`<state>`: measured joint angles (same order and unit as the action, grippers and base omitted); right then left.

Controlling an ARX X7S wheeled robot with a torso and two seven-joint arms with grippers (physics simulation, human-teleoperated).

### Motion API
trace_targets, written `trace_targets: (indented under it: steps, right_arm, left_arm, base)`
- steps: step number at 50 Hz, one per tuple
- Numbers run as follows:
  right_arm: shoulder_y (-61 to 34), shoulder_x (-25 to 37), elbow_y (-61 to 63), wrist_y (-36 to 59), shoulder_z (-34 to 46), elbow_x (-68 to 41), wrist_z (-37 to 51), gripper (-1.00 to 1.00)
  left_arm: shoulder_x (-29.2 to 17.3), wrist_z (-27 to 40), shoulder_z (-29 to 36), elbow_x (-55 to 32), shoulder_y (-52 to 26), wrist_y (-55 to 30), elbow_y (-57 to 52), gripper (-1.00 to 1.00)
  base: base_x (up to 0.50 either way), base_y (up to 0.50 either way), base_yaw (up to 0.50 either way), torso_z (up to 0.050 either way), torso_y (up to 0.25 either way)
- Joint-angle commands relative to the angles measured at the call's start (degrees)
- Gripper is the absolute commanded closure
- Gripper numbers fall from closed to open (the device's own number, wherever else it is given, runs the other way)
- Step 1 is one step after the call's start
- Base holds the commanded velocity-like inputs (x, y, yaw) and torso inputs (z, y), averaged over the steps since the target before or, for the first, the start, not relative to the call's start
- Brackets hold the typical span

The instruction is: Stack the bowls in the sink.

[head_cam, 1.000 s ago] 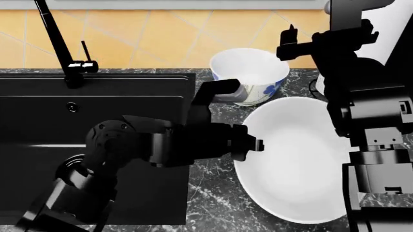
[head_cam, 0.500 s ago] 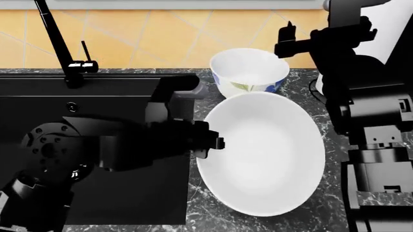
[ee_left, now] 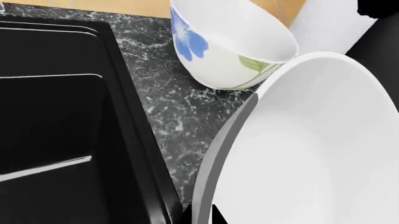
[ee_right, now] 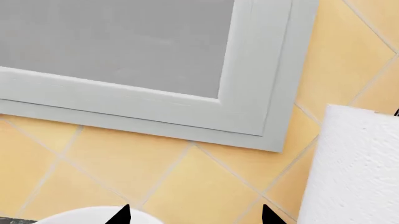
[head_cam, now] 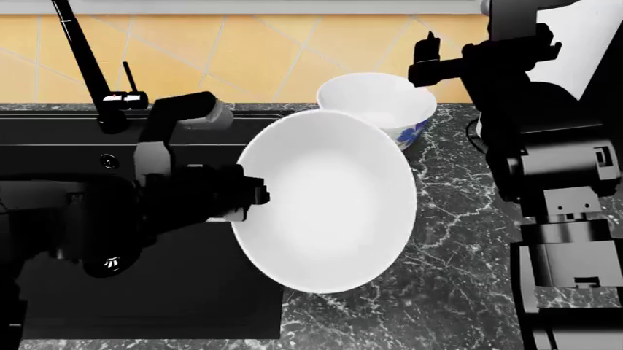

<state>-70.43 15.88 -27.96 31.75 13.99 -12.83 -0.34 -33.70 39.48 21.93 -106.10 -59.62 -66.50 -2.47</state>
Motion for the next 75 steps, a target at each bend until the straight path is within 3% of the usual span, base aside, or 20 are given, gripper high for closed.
trace_targets:
  steps: [1,20,33,53,75]
  right_arm:
    - [0.07,0.06,1.98,0.89,-0.26,-0.74,0.07,-1.0]
    - [0.34,0.35,3.24,1.12,-0.25,-1.41,-0.13,-1.0]
    - [0.66,0.32,2.95,0.72,-0.26,-1.69,-0.1,-1.0]
    - [0.34,0.62,3.4,0.89,-0.46,-2.29,-0.09,-1.0]
    - [-0.18,0.89,5.8,2.5,-0.29,-3.03,0.07,-1.0]
  left_arm:
    - [-5.61,2.02,-3.47,-2.17,1.56,1.37,-2.44,1.0]
    - [-12.99,3.55,-8.22,-3.83,5.05,3.7,-4.33,1.0]
    - [-16.09,1.78,-9.69,0.23,5.07,4.9,-0.37,1.0]
    - [-17.87,-1.12,-9.89,5.47,8.99,7.11,3.13,1.0]
    - [-16.71,-5.72,-8.1,11.23,11.87,9.48,7.84,1.0]
  base:
    - [0.0,0.0,0.0,0.0,0.0]
    - [0.0,0.0,0.0,0.0,0.0]
    - [0.0,0.0,0.0,0.0,0.0]
    - [0.0,0.0,0.0,0.0,0.001]
    - [0.0,0.0,0.0,0.0,0.0]
